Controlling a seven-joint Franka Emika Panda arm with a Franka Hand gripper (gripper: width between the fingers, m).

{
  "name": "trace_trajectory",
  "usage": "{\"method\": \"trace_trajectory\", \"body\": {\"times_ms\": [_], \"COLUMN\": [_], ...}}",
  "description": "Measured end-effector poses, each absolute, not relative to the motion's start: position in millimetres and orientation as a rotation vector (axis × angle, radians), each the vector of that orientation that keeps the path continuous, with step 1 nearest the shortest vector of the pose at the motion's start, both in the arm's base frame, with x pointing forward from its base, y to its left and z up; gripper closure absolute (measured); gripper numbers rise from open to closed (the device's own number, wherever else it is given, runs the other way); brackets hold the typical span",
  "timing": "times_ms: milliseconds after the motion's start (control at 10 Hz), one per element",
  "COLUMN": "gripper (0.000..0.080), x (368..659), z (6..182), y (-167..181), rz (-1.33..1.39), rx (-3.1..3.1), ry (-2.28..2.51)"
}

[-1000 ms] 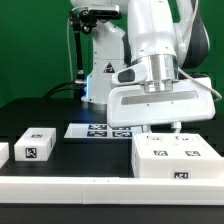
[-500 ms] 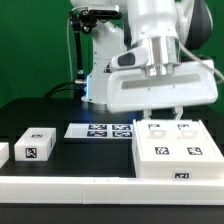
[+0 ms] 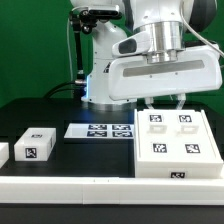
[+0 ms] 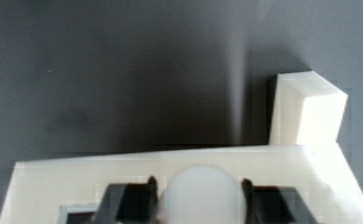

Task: Assemble cabinet

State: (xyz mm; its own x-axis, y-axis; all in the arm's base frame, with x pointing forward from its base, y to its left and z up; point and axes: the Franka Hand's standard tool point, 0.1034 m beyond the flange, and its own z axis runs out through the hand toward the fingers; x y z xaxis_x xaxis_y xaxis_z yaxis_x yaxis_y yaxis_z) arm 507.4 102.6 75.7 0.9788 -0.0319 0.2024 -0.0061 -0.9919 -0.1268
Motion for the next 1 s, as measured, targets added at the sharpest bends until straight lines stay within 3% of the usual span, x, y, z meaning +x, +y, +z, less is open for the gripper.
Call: {"method": "trace_trajectory", "body": {"times_ms": [200,400,500,800,1000], "gripper": [0.0583,0.0583,0.0583,0.0583,0.0583], "x": [508.3,528.6,539.4,533.6,528.7], "z": [98.2,121.1,126.7,124.4,138.7], "y": [108.5,107.1,106.4,107.9,111.3], "rz": [-0.230,-0.155,-0.165,-0.144,-0.109], "rx": [-3.000,-2.998,-2.993,-2.999,-3.011], "ry": [0.063,0.052,0.059,0.053,0.010]}}
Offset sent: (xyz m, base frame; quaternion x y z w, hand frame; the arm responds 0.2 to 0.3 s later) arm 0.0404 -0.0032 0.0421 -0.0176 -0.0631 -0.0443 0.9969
